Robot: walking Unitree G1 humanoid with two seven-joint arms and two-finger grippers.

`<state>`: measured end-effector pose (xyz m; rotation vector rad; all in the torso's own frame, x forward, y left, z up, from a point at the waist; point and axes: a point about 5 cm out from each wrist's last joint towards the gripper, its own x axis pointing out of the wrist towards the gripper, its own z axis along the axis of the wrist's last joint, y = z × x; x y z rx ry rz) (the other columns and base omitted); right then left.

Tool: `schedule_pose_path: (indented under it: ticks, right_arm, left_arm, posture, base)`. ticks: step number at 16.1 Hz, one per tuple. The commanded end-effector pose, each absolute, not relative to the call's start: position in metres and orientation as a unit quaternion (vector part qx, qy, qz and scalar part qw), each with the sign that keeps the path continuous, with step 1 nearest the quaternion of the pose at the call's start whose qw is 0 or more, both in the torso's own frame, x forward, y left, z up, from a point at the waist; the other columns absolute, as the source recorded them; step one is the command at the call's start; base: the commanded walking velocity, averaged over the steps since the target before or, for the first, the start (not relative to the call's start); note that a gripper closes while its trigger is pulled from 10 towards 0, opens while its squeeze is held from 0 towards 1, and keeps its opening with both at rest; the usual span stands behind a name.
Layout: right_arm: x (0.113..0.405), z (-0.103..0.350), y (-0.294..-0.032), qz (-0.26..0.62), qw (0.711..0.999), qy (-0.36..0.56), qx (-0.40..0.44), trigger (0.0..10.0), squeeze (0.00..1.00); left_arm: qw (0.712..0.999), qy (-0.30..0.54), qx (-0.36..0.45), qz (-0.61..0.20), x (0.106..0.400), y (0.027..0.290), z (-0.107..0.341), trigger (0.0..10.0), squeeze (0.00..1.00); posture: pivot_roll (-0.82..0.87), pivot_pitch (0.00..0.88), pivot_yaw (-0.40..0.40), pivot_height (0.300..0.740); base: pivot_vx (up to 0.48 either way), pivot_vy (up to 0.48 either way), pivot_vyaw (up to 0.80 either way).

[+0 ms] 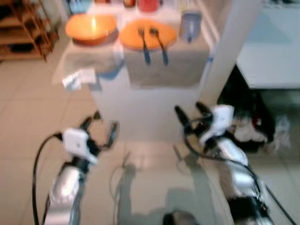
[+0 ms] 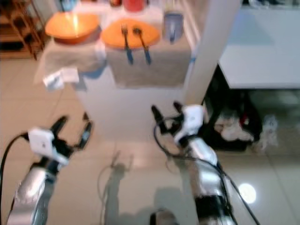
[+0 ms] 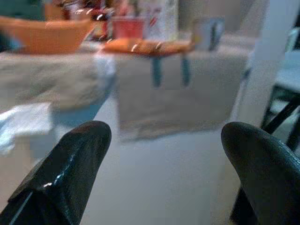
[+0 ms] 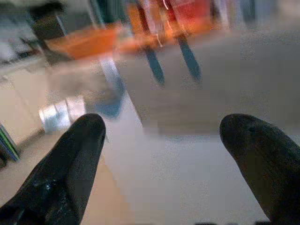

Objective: Setting the table

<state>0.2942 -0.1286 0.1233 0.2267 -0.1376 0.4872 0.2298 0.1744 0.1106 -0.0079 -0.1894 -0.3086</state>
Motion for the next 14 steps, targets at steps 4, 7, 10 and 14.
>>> schedule_pose_path:
  ticks: [4,7,10,14]
  right_arm:
    - [0.297,0.2,-0.102,0.335,0.917,-0.159,0.147,10.0,0.0]
    - [0.31,0.224,-0.096,0.325,0.922,-0.167,0.128,10.0,0.0]
    - [0.324,0.223,-0.08,0.307,0.94,-0.139,0.058,10.0,0.0]
    - [0.328,0.239,-0.053,0.312,0.941,-0.128,0.04,10.0,0.0]
  left_arm:
    - [0.961,-0.193,-0.021,-0.195,0.236,0.165,0.184,10.0,0.0]
    - [0.964,-0.204,-0.014,-0.168,0.25,0.172,0.204,10.0,0.0]
    - [0.968,-0.19,-0.018,-0.164,0.256,0.172,0.203,10.0,0.0]
    - [0.97,-0.167,-0.02,-0.176,0.256,0.164,0.199,10.0,0.0]
  posture:
    - [-0.09,0.091,0.011,0.74]
    - [-0.09,0.082,0.012,0.74]
    - [-0.09,0.076,0.017,0.74]
    - [-0.09,0.077,0.013,0.74]
  base:
    - [0.48,0.0,0.0]
    - [0.48,0.0,0.0]
    - [0.48,0.0,0.0]
    - [0.48,0.0,0.0]
